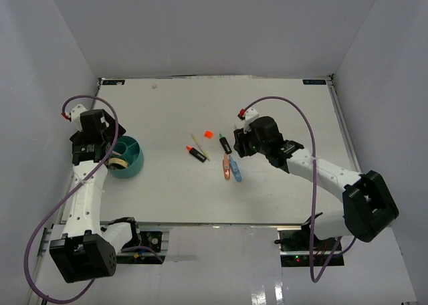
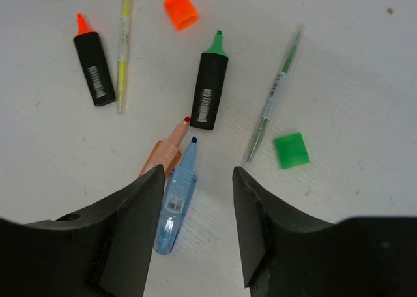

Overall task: Sort the stationery into containers
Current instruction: Place the pen in the storage box, then pick up the pen from the center of the board, then place the pen in the storage box, then pick up the pen from the center of the board.

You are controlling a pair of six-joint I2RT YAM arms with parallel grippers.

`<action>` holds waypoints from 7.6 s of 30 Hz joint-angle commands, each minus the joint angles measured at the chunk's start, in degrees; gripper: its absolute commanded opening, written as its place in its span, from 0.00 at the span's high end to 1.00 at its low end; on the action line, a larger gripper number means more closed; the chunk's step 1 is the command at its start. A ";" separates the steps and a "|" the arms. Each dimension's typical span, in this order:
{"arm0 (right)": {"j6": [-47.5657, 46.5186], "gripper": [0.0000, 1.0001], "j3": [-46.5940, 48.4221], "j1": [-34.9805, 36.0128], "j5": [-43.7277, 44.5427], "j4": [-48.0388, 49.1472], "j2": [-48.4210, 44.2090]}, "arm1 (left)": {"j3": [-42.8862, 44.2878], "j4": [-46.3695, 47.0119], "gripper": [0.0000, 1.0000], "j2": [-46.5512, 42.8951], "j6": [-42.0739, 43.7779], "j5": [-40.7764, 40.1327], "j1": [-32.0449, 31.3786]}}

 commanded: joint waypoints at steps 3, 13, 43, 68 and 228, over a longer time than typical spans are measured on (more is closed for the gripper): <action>4.84 0.51 6.63 -0.43 6.43 -6.38 8.73 | 5.79 -3.61 0.02 -1.80 2.53 8.53 0.16; 8.80 0.51 12.87 -0.51 13.72 -9.55 20.60 | 10.98 -5.55 0.02 -1.10 3.23 24.53 -1.15; 5.73 0.91 8.14 -0.61 12.15 -3.76 13.17 | 11.24 -1.07 0.02 4.43 -4.50 49.76 -10.36; 4.14 0.91 -5.85 8.36 -8.24 14.53 -12.26 | 25.83 3.15 0.18 23.68 -11.53 39.04 -36.48; -2.63 0.85 -3.47 13.90 -5.52 24.55 -3.91 | 19.24 1.83 0.76 18.24 -14.26 36.05 -34.38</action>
